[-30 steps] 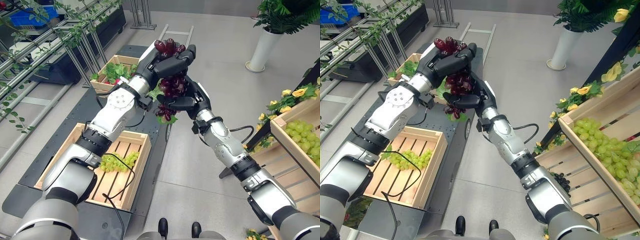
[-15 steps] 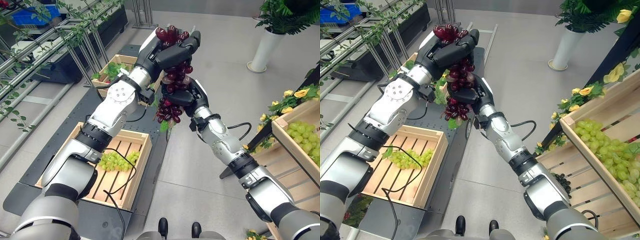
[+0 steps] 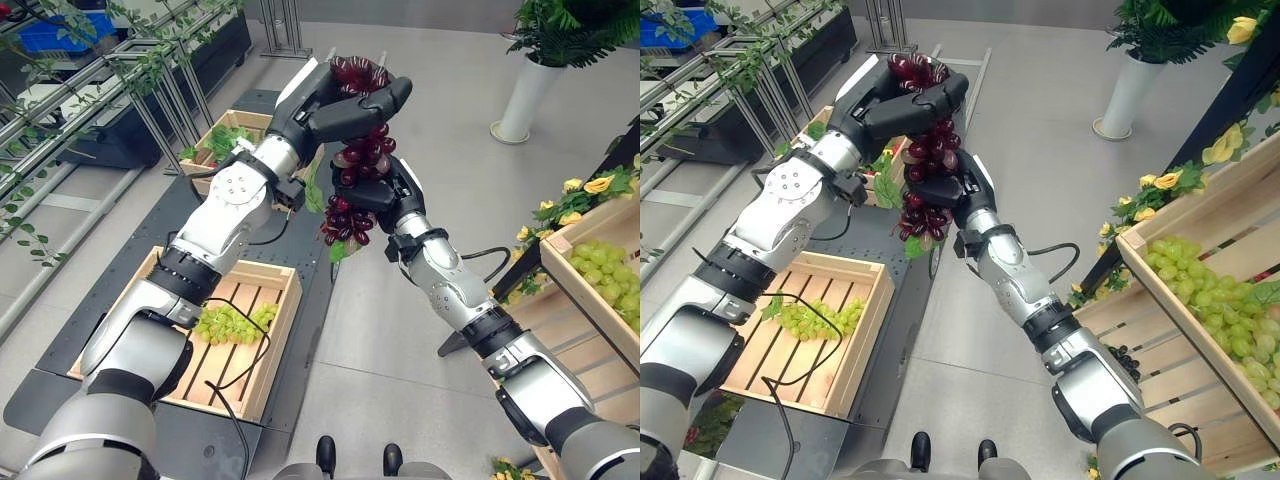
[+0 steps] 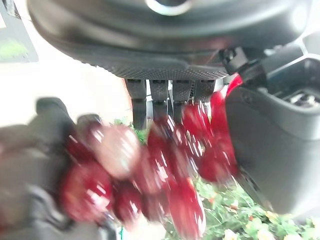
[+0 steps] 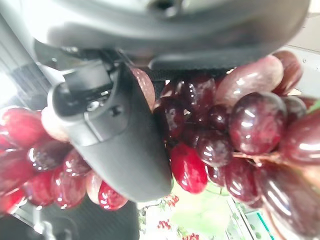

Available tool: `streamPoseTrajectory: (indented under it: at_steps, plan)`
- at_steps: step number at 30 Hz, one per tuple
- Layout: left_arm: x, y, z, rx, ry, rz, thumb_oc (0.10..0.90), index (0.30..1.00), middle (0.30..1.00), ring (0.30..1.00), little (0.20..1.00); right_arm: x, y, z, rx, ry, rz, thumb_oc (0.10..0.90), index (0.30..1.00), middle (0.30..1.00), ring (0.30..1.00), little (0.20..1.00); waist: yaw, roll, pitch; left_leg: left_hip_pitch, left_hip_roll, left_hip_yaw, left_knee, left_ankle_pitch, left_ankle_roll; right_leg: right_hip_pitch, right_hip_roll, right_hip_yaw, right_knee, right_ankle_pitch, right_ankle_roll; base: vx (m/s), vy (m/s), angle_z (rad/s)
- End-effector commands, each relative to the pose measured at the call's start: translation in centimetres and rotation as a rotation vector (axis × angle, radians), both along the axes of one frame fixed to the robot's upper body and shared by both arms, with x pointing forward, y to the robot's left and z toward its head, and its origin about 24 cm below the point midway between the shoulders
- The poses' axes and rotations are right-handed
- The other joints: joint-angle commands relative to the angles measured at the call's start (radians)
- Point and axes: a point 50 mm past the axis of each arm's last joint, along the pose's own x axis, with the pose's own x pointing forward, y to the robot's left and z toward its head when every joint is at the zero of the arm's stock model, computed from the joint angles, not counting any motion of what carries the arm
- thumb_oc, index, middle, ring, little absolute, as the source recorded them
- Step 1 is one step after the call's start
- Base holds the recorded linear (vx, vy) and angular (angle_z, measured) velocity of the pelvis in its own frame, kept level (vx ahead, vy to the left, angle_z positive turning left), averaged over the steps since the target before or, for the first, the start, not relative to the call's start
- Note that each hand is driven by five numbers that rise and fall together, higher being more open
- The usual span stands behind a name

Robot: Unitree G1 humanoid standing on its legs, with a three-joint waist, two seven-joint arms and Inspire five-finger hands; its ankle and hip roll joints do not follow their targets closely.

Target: Pick up the fruits from the basket on one side to the basket on the other side

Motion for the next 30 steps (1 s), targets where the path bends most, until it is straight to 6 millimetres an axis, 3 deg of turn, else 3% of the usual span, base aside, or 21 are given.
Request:
streamPoseTrajectory:
  at_steps: [1, 4, 7, 10, 13, 18, 23, 26, 30]
  plan:
    - [0.3, 4.4, -0.4, -0.033, -0.061, 0.123, 0.8, 0.9, 0.9, 0.9, 0.9, -0.8, -2.5, 4.4, 0.142, -0.271, -0.082, 0.4, 0.3, 0.3, 0.3, 0.3, 0.019, 0.004, -0.184, 0.026, -0.012, -0.021, 0.002, -0.157, -0.041, -0.003, 0.018, -0.023, 0.002, -0.035, -0.017, 0.02, 0.001, -0.07]
    - [-0.1, 6.6, -3.3, -0.021, 0.025, 0.153, 0.8, 0.9, 0.9, 0.9, 0.9, -1.3, -4.1, 2.4, 0.099, -0.241, -0.119, 0.4, 0.3, 0.3, 0.3, 0.3, 0.011, 0.004, -0.185, 0.03, -0.011, -0.01, 0.002, -0.158, -0.039, -0.004, 0.021, -0.011, 0.002, -0.031, -0.015, 0.03, 0.016, -0.04]
    - [-0.4, 7.5, -4.7, -0.024, 0.067, 0.166, 0.8, 0.9, 0.9, 0.9, 0.9, -1.6, -5.0, 1.3, 0.064, -0.222, -0.144, 0.4, 0.3, 0.3, 0.3, 0.3, 0.007, 0.005, -0.183, 0.032, -0.01, -0.003, 0.002, -0.157, -0.039, -0.004, 0.022, -0.007, 0.002, -0.029, -0.014, 0.03, 0.021, -0.09]
    - [-1.5, 9.6, -7.6, -0.153, 0.135, 0.216, 0.8, 0.9, 0.9, 0.9, 0.9, -3.0, -7.0, -2.2, 0.007, -0.149, -0.168, 0.4, 0.3, 0.3, 0.3, 0.3, -0.006, 0.003, -0.179, 0.037, -0.009, 0.01, 0.002, -0.158, -0.037, -0.004, 0.024, 0.004, 0.002, -0.025, -0.01, 0.06, 0.011, -0.17]
    - [-2.5, 10.2, -9.4, -0.255, 0.153, 0.24, 0.8, 0.9, 0.9, 0.9, 0.9, -4.1, -7.9, -4.4, -0.013, -0.104, -0.181, 0.4, 0.3, 0.3, 0.3, 0.3, -0.011, 0.0, -0.174, 0.037, -0.009, 0.016, 0.002, -0.159, -0.034, -0.007, 0.024, 0.008, 0.002, -0.023, -0.01, 0.03, 0.002, -0.12]
    - [-4.7, 10.3, -13.4, -0.306, 0.191, 0.317, 0.8, 0.9, 0.9, 0.9, 0.9, -5.9, -9.2, -7.6, -0.029, -0.015, -0.205, 0.4, 0.3, 0.3, 0.3, 0.3, -0.018, -0.006, -0.158, 0.041, -0.01, 0.025, 0.002, -0.16, -0.029, -0.009, 0.027, 0.018, 0.002, -0.019, -0.009, 0.03, 0.005, -0.17]
    - [-8.4, 10.8, -18.9, -0.16, 0.282, 0.451, 0.8, 0.9, 0.9, 0.9, 0.9, -9.4, -11.2, -12.4, -0.057, 0.16, -0.253, 0.4, 0.3, 0.3, 0.3, 0.3, -0.027, -0.015, -0.131, 0.048, -0.009, 0.044, 0.002, -0.166, -0.023, -0.009, 0.031, 0.024, 0.002, -0.015, -0.006, 0.04, 0.008, -0.16]
    - [-9.7, 10.9, -21.1, -0.126, 0.359, 0.483, 0.8, 0.9, 0.9, 0.9, 0.9, -10.6, -12.0, -14.5, -0.061, 0.26, -0.282, 0.4, 0.3, 0.3, 0.3, 0.3, -0.033, -0.02, -0.12, 0.05, -0.008, 0.056, 0.002, -0.167, -0.022, -0.011, 0.033, 0.025, 0.002, -0.01, -0.003, 0.03, 0.007, -0.15]
    - [-11.2, 9.6, -23.9, -0.153, 0.461, 0.481, 0.8, 0.9, 0.9, 0.9, 0.9, -12.3, -12.3, -17.4, -0.061, 0.382, -0.315, 0.4, 0.3, 0.3, 0.3, 0.3, -0.04, -0.027, -0.109, 0.051, -0.004, 0.07, 0.002, -0.169, -0.022, -0.014, 0.036, 0.029, 0.002, -0.003, -0.001, 0.03, 0.011, -0.09]
